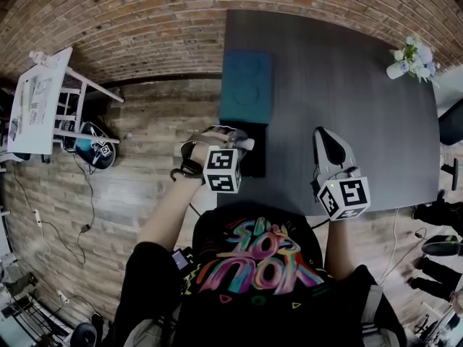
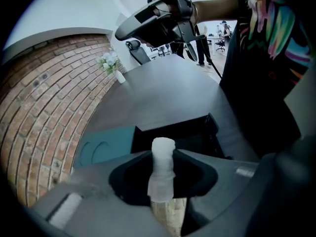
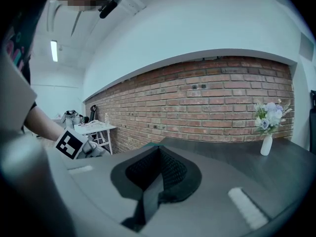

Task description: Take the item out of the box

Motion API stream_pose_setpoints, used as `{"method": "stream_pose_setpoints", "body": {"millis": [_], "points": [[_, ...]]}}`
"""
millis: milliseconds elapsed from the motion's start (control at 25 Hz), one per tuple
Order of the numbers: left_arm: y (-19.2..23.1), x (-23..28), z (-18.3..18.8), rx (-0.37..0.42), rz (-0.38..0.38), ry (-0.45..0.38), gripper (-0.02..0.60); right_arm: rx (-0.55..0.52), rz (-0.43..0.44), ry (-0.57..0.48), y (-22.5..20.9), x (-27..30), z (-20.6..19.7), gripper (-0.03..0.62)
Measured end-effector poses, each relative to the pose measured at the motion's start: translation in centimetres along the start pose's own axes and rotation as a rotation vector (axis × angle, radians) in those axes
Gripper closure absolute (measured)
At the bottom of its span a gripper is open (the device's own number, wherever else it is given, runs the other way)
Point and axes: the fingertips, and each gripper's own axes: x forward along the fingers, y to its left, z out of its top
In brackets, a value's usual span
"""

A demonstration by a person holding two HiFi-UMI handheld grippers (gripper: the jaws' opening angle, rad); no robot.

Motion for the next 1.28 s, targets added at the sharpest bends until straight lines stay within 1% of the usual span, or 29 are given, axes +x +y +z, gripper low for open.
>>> {"method": "stream_pose_setpoints", "body": {"millis": [120, 280, 520, 680, 880, 1080, 1280], "points": [[1.1, -1.5, 0.8, -0.057, 0.051, -0.053, 0.446, 0.001, -0.001, -0.008, 0.2, -0.1, 0.1, 0.592], [2.9, -3.7, 1.1, -0.127, 0.14, -0.096, 0.446, 0.006, 0.002, -0.016, 0.4, 0.0, 0.2, 0.592], [5.4, -7.0, 2.2, -0.224, 0.253, -0.18, 0.446, 0.0, 0.015, -0.028, 0.8, 0.5, 0.8, 0.592], [6.7, -9.0, 3.6, -0.311, 0.313, -0.265, 0.446, -0.003, 0.022, -0.035, 0.9, 0.7, 1.2, 0.592], [8.3, -11.8, 4.6, -0.468, 0.384, -0.402, 0.446, -0.006, 0.028, -0.041, 1.2, 0.9, 1.5, 0.592], [9.8, -14.0, 5.1, -0.55, 0.464, -0.473, 0.446, -0.005, 0.029, -0.045, 1.0, 0.8, 1.7, 0.592], [10.9, -16.4, 5.1, -0.635, 0.527, -0.556, 0.446, -0.005, 0.034, -0.049, 1.0, 0.9, 1.9, 0.593]]}}
